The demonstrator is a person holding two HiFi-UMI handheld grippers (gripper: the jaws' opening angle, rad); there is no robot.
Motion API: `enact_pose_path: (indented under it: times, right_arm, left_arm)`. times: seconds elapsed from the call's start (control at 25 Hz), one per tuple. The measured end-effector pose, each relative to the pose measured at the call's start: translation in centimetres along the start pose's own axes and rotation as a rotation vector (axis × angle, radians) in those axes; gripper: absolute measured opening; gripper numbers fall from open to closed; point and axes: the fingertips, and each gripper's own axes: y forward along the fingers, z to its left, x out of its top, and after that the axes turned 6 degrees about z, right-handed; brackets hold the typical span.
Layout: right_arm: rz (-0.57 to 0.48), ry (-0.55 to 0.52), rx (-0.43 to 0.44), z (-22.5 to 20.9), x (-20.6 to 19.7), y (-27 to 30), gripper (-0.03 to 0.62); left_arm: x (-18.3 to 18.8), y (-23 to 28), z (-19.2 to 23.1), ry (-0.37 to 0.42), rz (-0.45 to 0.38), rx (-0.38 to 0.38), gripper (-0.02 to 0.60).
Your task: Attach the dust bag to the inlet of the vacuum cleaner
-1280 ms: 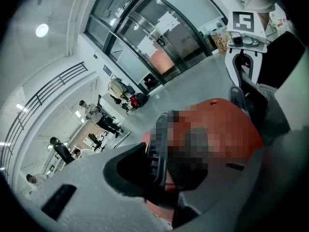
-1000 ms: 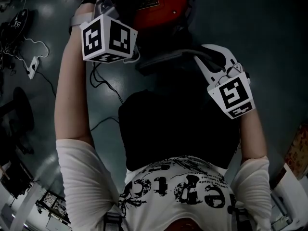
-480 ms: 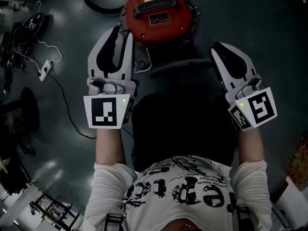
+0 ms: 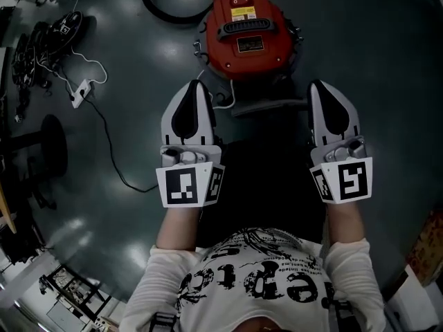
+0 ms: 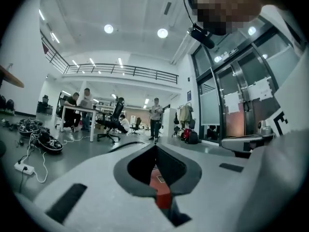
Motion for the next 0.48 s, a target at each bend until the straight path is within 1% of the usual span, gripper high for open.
enact_pose_path:
  times: [0.08, 0.16, 0.24, 0.28, 0.4, 0.48]
  right_arm:
    - [0.011, -0.019, -0.010, -0.2, 3.5, -1.0, 0.002]
    - [-0.006, -0.081, -0.015, 0.5, 8.4, -2.9, 0.002]
    - [-0.023, -0.120, -0.028, 1.1, 13.6, -5.0, 0.002]
    - [-0.021, -0.121, -0.040, 1.1, 16.2, -6.1, 0.002]
    - [0.011, -0.093, -0.069, 0.7, 23.7, -9.3, 0.002]
    - [0.048, -0.085, -0.075, 1.0, 28.6, -11.4, 0.002]
  left_arm:
    - [2.7, 0.0, -0.7, -0.004, 0.065, 0.006, 0.003]
    - [7.0, -0.6, -1.7, 0.004, 0.098, 0.011, 0.003]
    - [12.1, -1.8, -2.8, 0.014, 0.101, 0.004, 0.003]
    - [14.6, -2.6, -3.3, 0.013, 0.102, -0.001, 0.003]
    - [22.6, -5.2, -4.4, -0.010, 0.109, -0.004, 0.003]
    - [28.1, -7.5, -5.1, 0.011, 0.099, -0.004, 0.003]
